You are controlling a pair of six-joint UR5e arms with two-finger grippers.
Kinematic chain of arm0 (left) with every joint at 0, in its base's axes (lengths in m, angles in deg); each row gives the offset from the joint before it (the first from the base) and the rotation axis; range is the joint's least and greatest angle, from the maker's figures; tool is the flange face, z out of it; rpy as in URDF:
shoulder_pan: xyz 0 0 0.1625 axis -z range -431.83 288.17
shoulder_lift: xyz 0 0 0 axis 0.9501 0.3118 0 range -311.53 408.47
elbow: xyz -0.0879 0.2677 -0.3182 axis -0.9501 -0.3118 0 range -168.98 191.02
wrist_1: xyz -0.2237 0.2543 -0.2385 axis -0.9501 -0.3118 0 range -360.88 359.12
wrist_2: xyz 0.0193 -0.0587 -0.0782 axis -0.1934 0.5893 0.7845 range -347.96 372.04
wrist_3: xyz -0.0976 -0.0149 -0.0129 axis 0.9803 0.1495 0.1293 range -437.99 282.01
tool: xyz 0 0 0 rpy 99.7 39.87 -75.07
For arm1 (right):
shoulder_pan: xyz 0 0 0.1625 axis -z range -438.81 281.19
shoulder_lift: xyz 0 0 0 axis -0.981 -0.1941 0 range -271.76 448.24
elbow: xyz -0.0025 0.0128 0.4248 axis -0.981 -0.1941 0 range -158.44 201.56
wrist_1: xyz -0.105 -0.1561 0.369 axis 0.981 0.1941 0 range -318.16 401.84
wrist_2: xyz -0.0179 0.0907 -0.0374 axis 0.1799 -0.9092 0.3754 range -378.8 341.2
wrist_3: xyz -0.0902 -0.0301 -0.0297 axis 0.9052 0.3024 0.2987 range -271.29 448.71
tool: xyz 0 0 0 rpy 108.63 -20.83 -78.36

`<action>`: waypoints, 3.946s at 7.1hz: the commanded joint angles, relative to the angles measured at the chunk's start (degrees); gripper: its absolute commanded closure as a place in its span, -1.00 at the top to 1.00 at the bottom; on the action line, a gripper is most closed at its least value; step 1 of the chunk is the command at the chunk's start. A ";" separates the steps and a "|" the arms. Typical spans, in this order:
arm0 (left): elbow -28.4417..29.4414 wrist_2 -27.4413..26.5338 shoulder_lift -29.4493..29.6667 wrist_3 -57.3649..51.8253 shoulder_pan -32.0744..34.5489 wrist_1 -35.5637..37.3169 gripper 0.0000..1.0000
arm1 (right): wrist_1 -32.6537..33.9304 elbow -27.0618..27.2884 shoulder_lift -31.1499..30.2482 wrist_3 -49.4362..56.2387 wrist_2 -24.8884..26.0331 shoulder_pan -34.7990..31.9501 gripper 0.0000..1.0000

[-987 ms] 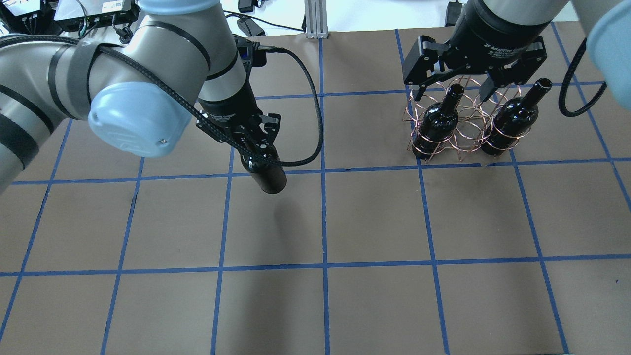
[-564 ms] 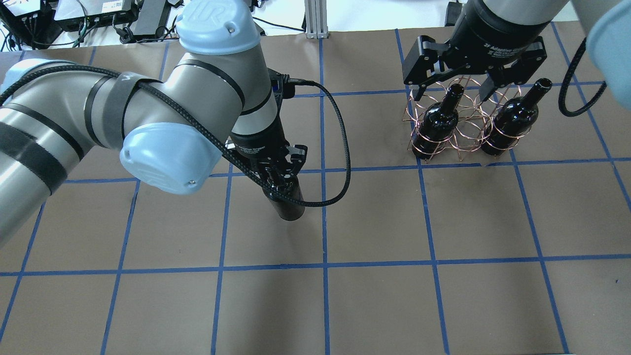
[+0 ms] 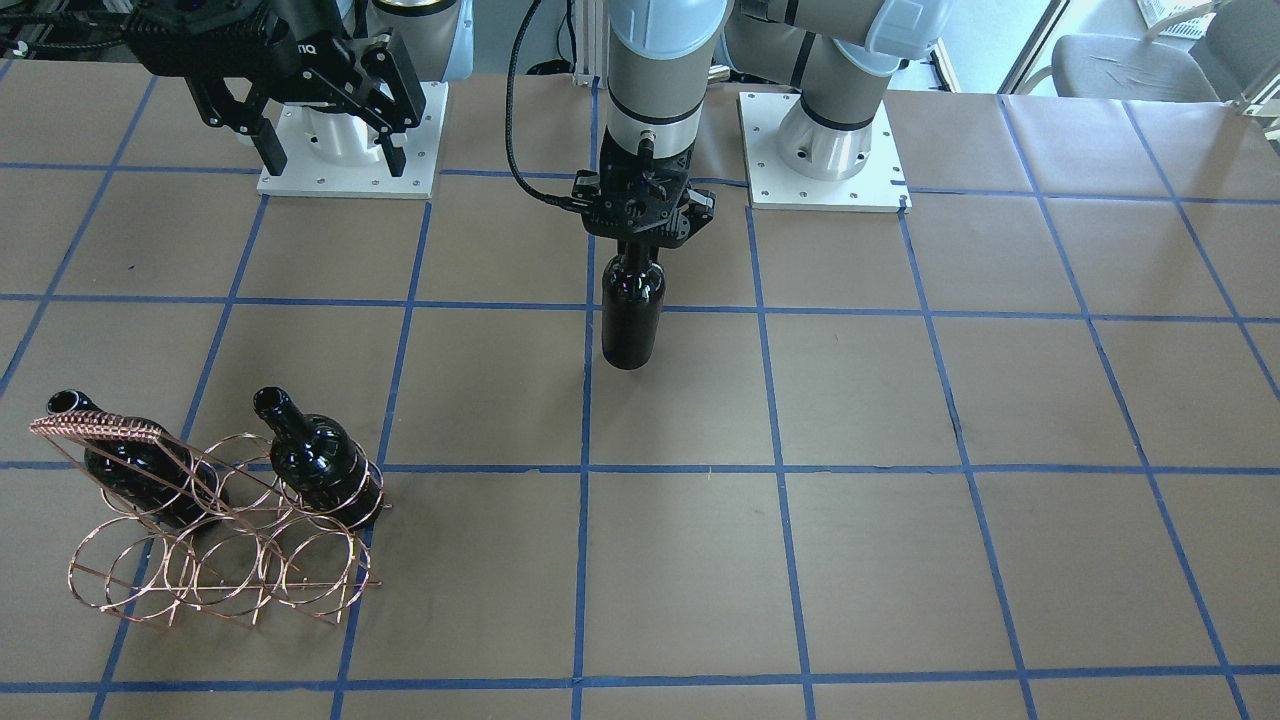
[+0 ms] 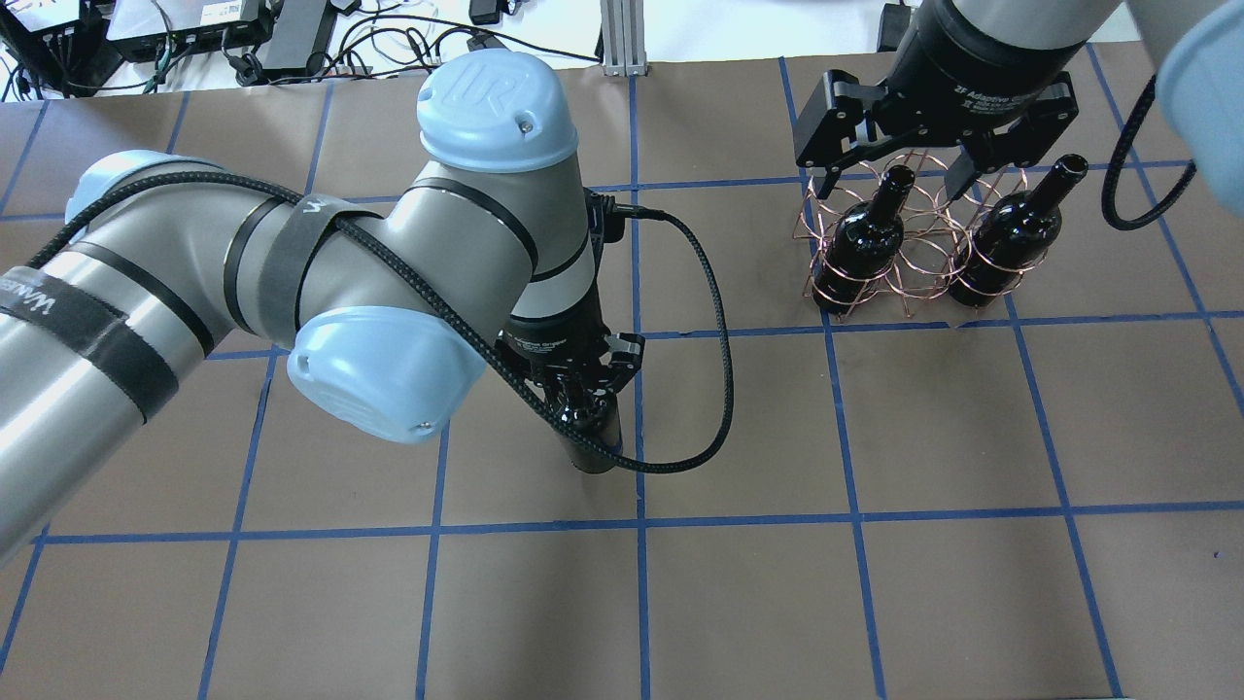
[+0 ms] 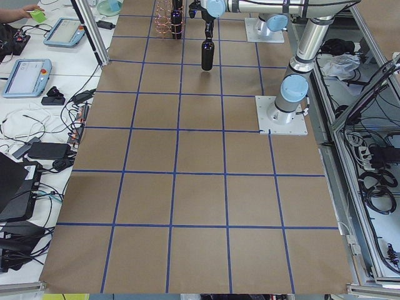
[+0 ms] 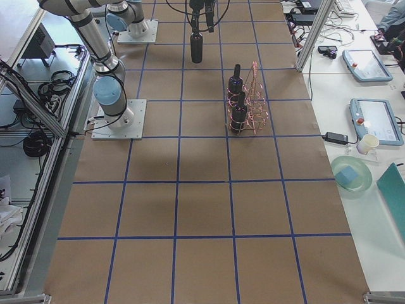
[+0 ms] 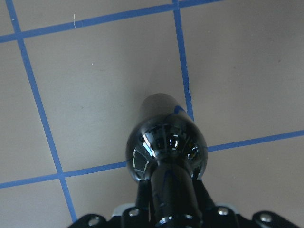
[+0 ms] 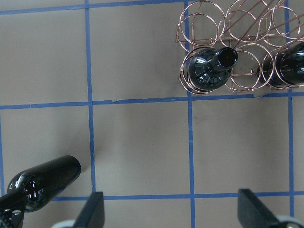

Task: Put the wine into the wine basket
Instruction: 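Stand the bottle upright on the table with the left gripper, then open the left gripper and raise it away from the upright bottle, then move the right gripper over the upright bottle and grasp its neck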

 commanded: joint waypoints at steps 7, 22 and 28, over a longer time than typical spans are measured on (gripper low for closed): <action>-0.50 1.21 1.31 0.19 0.31 -0.05 -0.43 | -0.09 0.08 0.00 0.00 0.00 -0.02 1.00; 13.92 -2.48 -2.37 -11.33 -32.03 -8.82 1.00 | 0.79 0.00 2.89 -8.66 -0.09 -9.66 1.00; 14.01 -2.66 -4.66 -11.24 -32.04 -10.69 1.00 | 13.62 3.76 13.27 -23.90 1.14 -28.05 1.00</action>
